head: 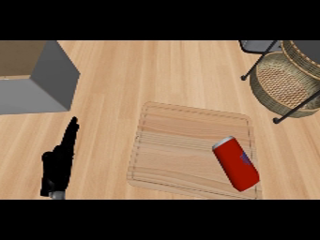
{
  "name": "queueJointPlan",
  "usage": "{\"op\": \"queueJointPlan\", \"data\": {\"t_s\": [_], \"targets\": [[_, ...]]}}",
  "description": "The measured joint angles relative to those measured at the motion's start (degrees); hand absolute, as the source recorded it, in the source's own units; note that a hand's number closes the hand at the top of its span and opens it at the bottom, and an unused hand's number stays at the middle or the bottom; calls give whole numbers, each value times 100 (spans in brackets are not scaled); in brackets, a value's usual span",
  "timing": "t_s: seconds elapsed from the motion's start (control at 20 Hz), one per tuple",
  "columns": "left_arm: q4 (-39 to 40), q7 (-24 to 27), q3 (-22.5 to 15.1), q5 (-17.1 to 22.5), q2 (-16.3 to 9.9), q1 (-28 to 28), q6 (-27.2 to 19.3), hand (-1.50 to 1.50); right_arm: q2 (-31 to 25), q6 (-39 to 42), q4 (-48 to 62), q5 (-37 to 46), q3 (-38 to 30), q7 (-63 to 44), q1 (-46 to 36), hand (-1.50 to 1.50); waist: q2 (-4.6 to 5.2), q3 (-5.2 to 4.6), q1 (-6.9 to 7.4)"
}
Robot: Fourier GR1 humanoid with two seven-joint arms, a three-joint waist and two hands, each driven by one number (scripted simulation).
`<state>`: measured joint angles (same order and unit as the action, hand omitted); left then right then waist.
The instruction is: Pick the cupcake from the cutting board and place it in the tiered basket
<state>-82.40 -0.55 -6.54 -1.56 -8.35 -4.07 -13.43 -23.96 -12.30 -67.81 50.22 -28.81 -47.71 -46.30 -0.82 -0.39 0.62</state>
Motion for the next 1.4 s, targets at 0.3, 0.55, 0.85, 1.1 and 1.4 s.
{"op": "queueJointPlan", "data": {"t_s": [0.3, 0.55, 0.85, 1.1, 1.4], "targets": [[-34, -22, 23, -14, 10, -20, 37, 0, 154, -920, 41, -539, -354, 562, -82, -150, 44, 53, 1], [-35, -87, 64, -50, 46, -25, -33, 0, -39, -1539, -506, -286, -494, 470, 125, -150, 35, 66, -79], [-84, -56, 131, -59, 53, -156, -83, 0, -200, -1482, -1949, 174, -852, -340, 880, -150, -13, 66, -226], [-136, -87, 194, -76, 60, -265, -163, 0, -266, -845, -3546, -247, -1506, -799, 1864, -150, -47, 67, -371], [-255, -20, 321, 40, -10, -498, -88, 0, -212, 204, -5318, -1404, -2550, -1059, 3126, -150, -88, 67, -548]]}}
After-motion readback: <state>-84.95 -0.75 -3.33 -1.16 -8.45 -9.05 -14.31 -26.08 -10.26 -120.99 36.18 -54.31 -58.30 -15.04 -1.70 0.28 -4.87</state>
